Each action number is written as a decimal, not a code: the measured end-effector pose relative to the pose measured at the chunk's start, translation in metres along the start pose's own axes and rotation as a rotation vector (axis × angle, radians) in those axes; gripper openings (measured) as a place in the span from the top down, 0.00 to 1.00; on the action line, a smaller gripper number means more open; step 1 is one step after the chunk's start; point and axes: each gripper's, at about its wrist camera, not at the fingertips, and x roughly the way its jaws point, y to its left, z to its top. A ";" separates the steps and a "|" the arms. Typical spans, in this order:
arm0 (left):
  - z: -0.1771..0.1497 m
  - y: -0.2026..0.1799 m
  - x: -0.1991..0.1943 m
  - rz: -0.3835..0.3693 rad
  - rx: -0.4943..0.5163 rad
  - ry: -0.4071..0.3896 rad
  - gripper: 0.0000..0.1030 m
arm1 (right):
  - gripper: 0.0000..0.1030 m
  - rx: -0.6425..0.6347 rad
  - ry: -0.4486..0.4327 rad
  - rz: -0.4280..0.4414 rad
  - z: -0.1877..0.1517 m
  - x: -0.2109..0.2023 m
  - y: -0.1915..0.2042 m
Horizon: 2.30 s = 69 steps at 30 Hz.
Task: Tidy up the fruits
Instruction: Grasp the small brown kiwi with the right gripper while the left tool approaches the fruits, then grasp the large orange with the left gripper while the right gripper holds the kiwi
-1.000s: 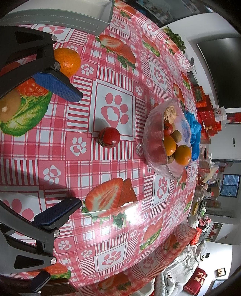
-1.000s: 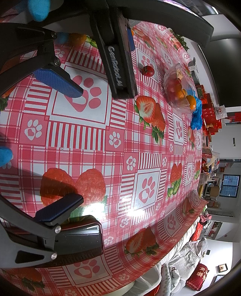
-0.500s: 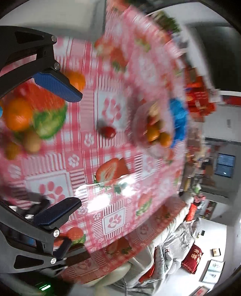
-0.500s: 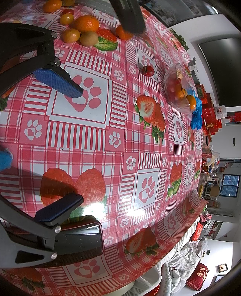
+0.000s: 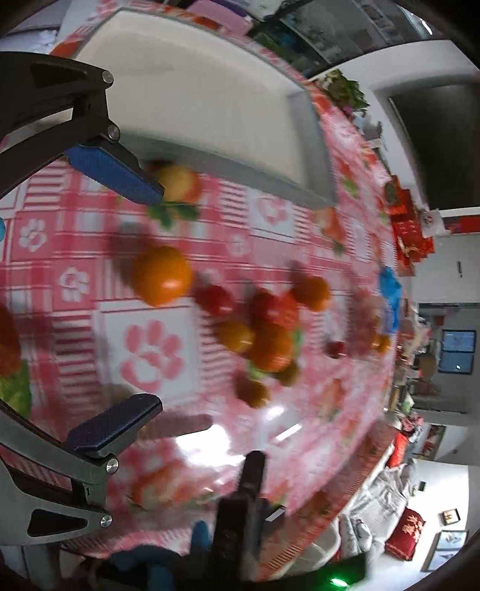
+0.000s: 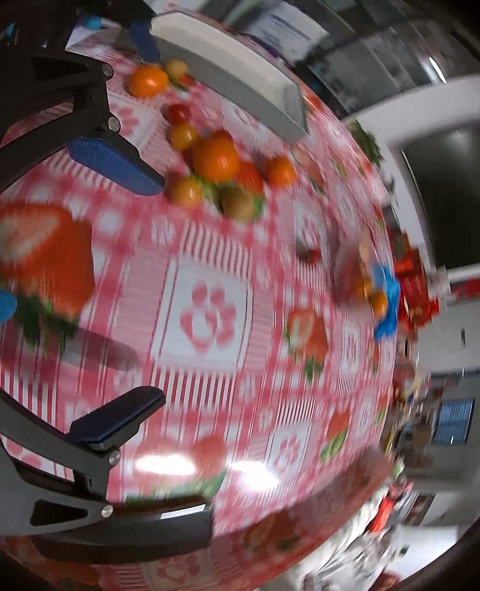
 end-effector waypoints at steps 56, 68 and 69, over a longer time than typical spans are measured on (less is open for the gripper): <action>0.009 0.017 -0.001 -0.084 -0.063 -0.031 0.65 | 0.76 -0.016 0.054 0.141 -0.003 0.001 0.015; 0.026 0.041 -0.031 -0.075 -0.096 -0.100 0.65 | 0.76 -0.045 0.053 0.128 0.008 -0.007 0.032; 0.027 0.043 -0.032 -0.072 -0.100 -0.104 0.65 | 0.76 -0.048 0.053 0.128 0.009 -0.007 0.034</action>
